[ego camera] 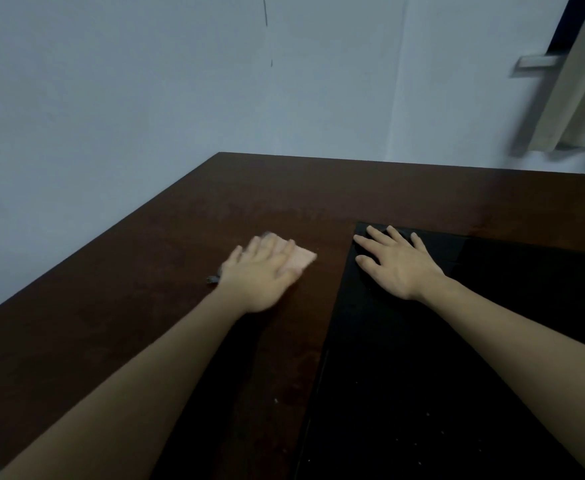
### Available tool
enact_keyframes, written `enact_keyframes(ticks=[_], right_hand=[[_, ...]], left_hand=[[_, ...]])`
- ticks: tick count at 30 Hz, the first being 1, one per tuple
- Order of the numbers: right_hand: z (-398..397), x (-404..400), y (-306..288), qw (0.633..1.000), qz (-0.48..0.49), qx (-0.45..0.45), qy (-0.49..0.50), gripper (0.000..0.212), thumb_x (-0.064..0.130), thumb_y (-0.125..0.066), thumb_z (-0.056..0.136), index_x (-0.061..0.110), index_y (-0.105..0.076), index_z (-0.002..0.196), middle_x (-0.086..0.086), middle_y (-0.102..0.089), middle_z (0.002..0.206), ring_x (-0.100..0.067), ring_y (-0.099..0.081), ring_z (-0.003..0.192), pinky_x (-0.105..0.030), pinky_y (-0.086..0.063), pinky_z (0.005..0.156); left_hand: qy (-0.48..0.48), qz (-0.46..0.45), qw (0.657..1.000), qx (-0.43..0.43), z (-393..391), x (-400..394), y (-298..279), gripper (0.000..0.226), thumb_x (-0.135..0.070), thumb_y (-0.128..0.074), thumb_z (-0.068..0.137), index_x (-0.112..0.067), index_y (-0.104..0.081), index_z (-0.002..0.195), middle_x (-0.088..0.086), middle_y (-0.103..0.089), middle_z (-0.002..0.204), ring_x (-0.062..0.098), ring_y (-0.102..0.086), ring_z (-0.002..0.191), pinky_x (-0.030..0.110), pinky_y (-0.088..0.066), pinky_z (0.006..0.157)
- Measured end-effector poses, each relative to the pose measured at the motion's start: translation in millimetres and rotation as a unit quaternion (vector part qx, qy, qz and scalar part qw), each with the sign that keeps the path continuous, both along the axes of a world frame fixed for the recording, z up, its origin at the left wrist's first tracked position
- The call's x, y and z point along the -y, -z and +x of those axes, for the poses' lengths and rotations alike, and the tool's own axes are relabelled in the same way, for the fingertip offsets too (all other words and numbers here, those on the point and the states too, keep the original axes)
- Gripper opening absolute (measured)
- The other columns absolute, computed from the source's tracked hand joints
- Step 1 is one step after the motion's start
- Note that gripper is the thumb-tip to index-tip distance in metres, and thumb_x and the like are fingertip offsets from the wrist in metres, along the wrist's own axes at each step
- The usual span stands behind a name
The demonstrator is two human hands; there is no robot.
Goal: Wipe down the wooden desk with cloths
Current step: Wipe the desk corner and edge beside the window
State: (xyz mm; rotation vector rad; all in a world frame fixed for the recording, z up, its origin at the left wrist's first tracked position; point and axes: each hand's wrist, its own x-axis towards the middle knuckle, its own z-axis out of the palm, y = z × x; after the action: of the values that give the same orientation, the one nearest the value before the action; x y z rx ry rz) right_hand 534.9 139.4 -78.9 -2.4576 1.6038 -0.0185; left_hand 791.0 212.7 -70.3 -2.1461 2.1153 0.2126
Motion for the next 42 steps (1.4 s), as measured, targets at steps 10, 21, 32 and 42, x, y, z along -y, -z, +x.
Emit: enact_keyframes(ticks=[10, 21, 32, 42], right_hand=[[6.4, -3.9, -11.5, 0.999, 0.002, -0.048, 0.012, 0.057, 0.055, -0.019, 0.107, 0.038, -0.013, 0.161, 0.006, -0.001, 0.171, -0.028, 0.012, 0.156, -0.061, 0.009, 0.120], [88.6, -14.3, -12.4, 0.998, 0.022, 0.008, -0.060, 0.060, 0.059, -0.028, 0.105, 0.039, -0.017, 0.160, 0.007, -0.004, 0.170, -0.027, 0.008, 0.156, -0.059, 0.005, 0.122], [115.4, -12.1, -1.8, 0.997, 0.006, -0.005, -0.071, 0.058, 0.059, -0.021, 0.105, 0.044, -0.014, 0.160, 0.007, 0.000, 0.170, -0.029, 0.006, 0.156, -0.063, 0.007, 0.121], [117.8, -14.8, -3.7, 0.998, 0.007, -0.001, -0.070, 0.057, 0.059, -0.023, 0.105, 0.044, -0.015, 0.159, 0.009, -0.002, 0.170, -0.026, 0.005, 0.157, -0.061, 0.007, 0.122]], left_hand=[[-0.010, 0.000, 0.999, 0.038, 79.8, -49.5, 4.6, 0.056, -0.050, -0.005, 0.107, -0.038, 0.014, 0.159, -0.005, 0.021, 0.166, 0.028, 0.009, 0.156, 0.051, -0.005, 0.124], [0.029, -0.005, 0.999, 0.030, 62.7, -60.3, 3.1, 0.063, -0.061, -0.010, 0.104, -0.040, 0.010, 0.159, -0.008, 0.012, 0.169, 0.020, 0.009, 0.156, 0.045, -0.001, 0.125], [-0.097, 0.001, 0.994, 0.049, 172.5, 20.6, 5.2, 0.062, -0.057, -0.005, 0.104, -0.036, 0.009, 0.161, -0.001, 0.010, 0.170, 0.029, 0.004, 0.157, 0.053, -0.006, 0.125], [0.035, -0.001, 0.999, 0.003, 97.9, 29.9, 0.5, 0.063, -0.062, -0.011, 0.104, -0.040, 0.008, 0.160, -0.006, 0.011, 0.170, 0.020, 0.009, 0.156, 0.047, 0.002, 0.126]])
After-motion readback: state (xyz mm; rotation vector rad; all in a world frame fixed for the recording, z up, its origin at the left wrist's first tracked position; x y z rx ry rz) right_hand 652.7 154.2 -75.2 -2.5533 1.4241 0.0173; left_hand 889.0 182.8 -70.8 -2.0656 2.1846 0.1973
